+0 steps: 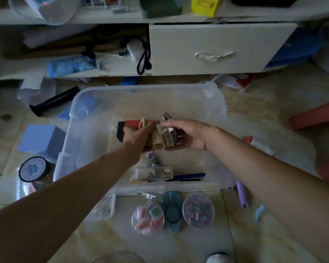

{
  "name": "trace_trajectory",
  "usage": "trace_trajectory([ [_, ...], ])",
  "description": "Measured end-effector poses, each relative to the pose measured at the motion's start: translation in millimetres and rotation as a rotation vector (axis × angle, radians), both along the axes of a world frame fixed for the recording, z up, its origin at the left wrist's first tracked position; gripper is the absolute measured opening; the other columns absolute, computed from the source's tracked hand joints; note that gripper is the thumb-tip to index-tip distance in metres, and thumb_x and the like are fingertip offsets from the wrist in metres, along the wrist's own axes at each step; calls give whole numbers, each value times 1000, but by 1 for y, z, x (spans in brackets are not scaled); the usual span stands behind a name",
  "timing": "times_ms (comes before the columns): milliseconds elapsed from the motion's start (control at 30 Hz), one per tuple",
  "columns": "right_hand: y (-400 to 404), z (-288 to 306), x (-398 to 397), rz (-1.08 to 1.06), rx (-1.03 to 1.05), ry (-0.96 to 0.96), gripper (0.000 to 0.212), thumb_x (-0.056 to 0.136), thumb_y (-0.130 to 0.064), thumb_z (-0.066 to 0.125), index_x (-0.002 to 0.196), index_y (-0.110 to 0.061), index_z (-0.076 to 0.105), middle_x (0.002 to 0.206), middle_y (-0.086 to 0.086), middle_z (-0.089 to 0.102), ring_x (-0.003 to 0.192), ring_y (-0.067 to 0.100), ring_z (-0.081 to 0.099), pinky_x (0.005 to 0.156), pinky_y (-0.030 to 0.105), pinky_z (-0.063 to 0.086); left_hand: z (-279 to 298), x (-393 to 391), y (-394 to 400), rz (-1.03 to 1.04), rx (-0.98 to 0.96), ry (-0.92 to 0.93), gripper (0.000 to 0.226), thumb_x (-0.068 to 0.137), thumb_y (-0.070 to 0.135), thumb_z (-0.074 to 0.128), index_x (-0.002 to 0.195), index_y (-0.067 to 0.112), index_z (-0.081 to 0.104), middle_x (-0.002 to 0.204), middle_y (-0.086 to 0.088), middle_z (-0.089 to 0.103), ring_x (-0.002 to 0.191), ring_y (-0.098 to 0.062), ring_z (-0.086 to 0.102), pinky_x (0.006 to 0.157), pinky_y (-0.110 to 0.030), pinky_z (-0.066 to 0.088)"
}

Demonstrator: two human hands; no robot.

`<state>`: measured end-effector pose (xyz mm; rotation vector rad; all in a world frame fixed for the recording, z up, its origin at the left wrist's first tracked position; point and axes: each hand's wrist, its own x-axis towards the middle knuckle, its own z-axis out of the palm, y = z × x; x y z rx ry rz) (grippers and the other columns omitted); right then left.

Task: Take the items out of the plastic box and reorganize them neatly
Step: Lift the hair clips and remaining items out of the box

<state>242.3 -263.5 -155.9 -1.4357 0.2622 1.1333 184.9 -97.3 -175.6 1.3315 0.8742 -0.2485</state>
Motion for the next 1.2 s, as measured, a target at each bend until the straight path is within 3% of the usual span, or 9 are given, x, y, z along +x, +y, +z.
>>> trace_trajectory([
  [133, -31, 76, 19, -25, -79, -162, 42, 81, -27, 78, 115, -7, 65, 105, 13, 73, 92, 27, 72, 84, 41, 60, 65, 12, -46, -9, -10, -185, 46, 75, 44, 78, 103, 11, 61, 96, -11, 73, 71, -18, 74, 54, -27, 56],
  [367, -157, 179, 32, -81, -31, -480, 34, 72, -33, 72, 104, -21, 69, 102, 6, 75, 87, 21, 74, 70, 38, 60, 151, 37, -162, -48, -41, -463, 61, 73, 44, 81, 111, 15, 43, 104, -10, 63, 85, -23, 71, 62, -38, 61],
  [467, -211, 158, 22, -143, -60, -388, 31, 75, -33, 68, 103, -20, 72, 98, 6, 76, 82, 19, 74, 65, 34, 60, 137, 32, -212, -48, -67, -428, 63, 68, 47, 83, 109, 15, 47, 99, -9, 67, 81, -24, 71, 60, -44, 61],
  [667, -298, 74, -35, -356, 61, -173, 13, 62, -28, 72, 67, -18, 78, 67, 3, 72, 55, 13, 69, 52, 26, 58, 80, -20, -303, -257, 89, -471, 58, 75, 39, 75, 110, 25, 31, 106, -1, 63, 100, -23, 62, 86, -42, 55],
  [767, -321, 8, -70, -389, 33, -24, 53, 36, -29, 98, 83, -14, 77, 71, 7, 73, 56, 17, 70, 52, 30, 59, 19, -43, -323, -406, 124, -269, 58, 65, 33, 72, 108, 28, 34, 106, -6, 62, 101, -30, 62, 87, -48, 54],
  [800, -324, -15, -81, -370, 24, 34, 62, 43, -27, 98, 97, -11, 72, 76, 9, 74, 60, 18, 71, 55, 32, 60, -4, -50, -323, -451, 116, -174, 55, 62, 32, 72, 105, 31, 38, 102, -4, 64, 97, -29, 64, 86, -47, 55],
  [900, -317, -64, -111, -365, 38, 117, 37, 83, -8, 71, 120, -4, 63, 94, 15, 73, 73, 24, 72, 67, 38, 61, -55, -76, -307, -488, 5, -37, 49, 57, 16, 77, 96, 32, 50, 85, 3, 67, 79, -22, 65, 70, -38, 56],
  [1067, -296, -102, -142, -278, 46, 135, 34, 85, -1, 73, 119, -5, 69, 110, 22, 69, 93, 36, 67, 92, 54, 53, -92, -124, -281, -388, 31, 204, 63, 49, 24, 83, 103, 27, 52, 91, -4, 69, 75, -25, 70, 57, -35, 58],
  [1200, -279, -113, -140, -357, -57, -25, 34, 83, -11, 76, 117, -7, 70, 113, 26, 67, 103, 35, 64, 96, 48, 47, -102, -121, -281, -358, 145, 232, 56, 50, 39, 83, 98, 30, 56, 85, 0, 71, 69, -20, 71, 56, -40, 61],
])
